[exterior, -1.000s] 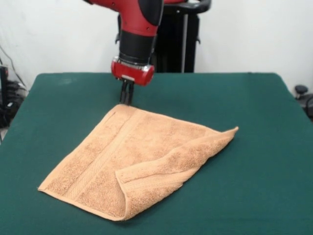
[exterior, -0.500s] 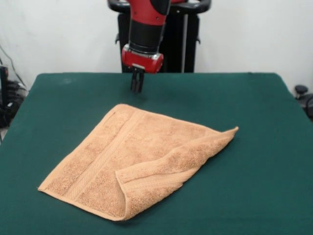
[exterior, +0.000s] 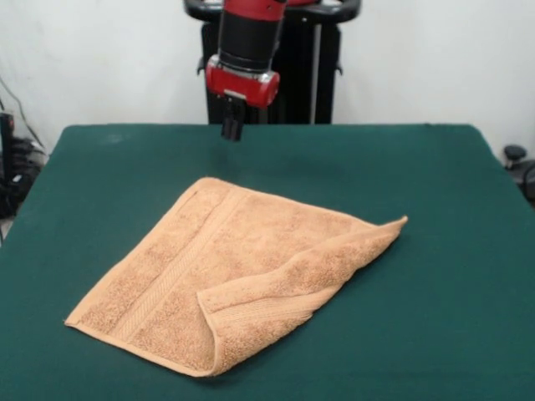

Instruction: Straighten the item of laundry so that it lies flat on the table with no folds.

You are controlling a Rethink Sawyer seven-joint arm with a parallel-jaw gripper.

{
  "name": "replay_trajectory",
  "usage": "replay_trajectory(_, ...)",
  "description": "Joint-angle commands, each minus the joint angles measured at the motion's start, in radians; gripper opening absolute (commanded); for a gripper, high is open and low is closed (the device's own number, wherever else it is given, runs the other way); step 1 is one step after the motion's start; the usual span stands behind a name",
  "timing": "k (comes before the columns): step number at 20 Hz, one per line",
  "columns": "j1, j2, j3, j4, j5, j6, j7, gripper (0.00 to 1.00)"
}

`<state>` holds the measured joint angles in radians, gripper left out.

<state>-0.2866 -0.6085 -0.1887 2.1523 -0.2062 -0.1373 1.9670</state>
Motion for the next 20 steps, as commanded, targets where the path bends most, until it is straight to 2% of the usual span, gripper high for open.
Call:
replay_trajectory(1,0.03,-0.084,0.112,-0.14,0.049,0.236,0.04,0.0)
replay_trajectory(9,0.031,-0.012,0.129,-0.258,0.031,0.24,0.062,0.0)
replay_trajectory(20,0.045,0.202,0.126,-0.413,0.036,0.105,0.114,0.0)
